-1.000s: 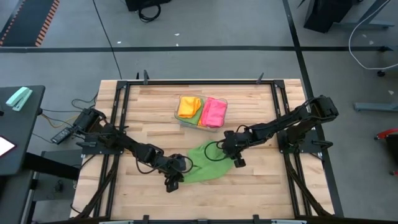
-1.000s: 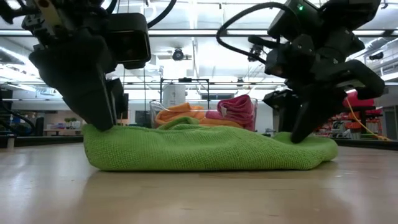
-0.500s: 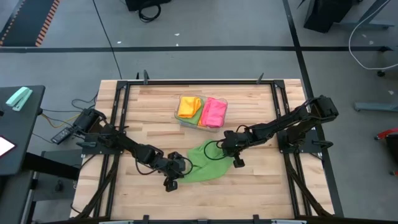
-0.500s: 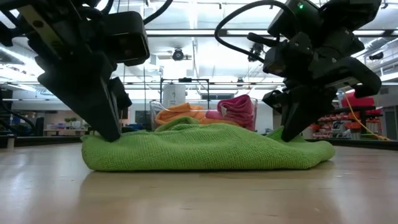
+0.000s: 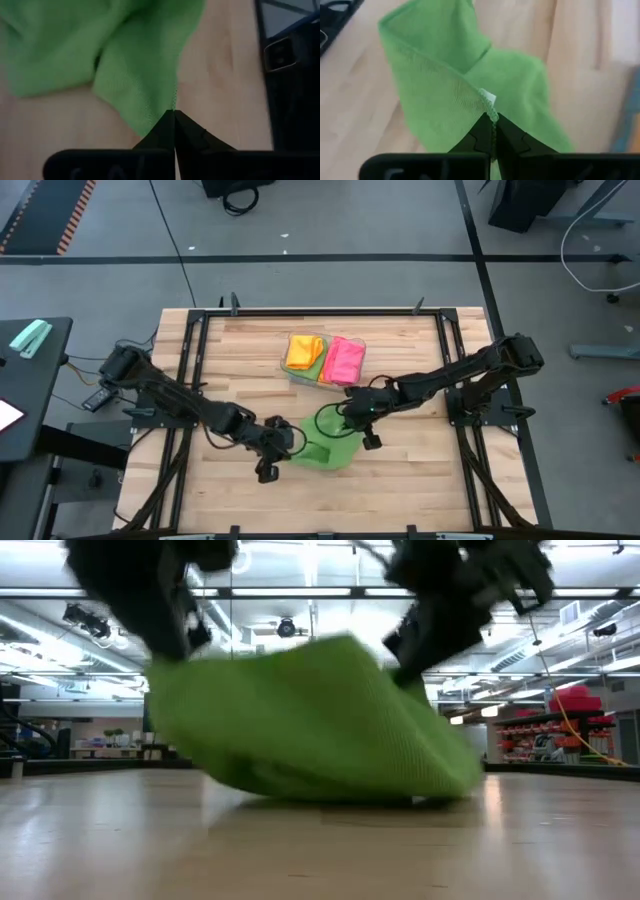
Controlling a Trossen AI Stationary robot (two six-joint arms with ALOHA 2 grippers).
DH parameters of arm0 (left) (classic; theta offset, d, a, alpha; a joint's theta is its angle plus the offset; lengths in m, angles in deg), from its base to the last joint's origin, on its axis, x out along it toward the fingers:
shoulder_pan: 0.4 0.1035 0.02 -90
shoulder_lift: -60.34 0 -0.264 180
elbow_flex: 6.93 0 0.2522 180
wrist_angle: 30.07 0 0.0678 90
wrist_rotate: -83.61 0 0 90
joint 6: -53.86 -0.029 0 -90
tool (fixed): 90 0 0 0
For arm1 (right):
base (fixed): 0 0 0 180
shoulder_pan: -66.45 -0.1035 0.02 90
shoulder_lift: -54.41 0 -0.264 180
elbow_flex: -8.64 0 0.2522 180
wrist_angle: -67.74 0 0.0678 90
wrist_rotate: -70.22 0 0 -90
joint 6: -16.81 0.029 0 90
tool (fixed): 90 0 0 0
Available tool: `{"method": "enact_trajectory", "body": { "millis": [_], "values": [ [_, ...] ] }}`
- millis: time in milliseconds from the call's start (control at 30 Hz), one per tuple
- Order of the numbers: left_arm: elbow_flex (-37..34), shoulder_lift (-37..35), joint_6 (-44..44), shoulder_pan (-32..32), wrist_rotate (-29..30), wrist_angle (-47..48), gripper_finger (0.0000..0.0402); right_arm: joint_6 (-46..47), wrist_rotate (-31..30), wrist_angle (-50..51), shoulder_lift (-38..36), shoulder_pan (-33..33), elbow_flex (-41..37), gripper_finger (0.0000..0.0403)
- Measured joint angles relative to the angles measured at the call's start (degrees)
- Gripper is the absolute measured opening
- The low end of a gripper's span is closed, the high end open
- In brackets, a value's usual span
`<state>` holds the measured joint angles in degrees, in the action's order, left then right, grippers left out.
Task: Fold microfiber towels
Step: Fold the green microfiber cloth
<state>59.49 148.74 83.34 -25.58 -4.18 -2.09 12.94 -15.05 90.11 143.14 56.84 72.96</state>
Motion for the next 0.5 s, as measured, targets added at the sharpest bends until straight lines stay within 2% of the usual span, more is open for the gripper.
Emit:
{"method": "enact_trajectory", "body": {
  "millis": [200, 367, 500],
  "values": [
    [5.8, -7.0, -6.0, 1.4, 1.2, 13.8, 0.0005, -6.8, -4.2, 19.9, 0.0, 0.1, 15.8, 0.0019],
    [11.9, -10.4, -13.2, 2.8, 2.9, 22.4, 0.0008, -10.4, -4.5, 28.3, 0.0, 0.1, 25.7, 0.0020],
    [18.6, -12.0, -15.8, 3.9, 8.3, 32.8, 0.0005, -12.3, -5.2, 34.1, 0.0, 0.1, 32.7, 0.0020]
  ]
}}
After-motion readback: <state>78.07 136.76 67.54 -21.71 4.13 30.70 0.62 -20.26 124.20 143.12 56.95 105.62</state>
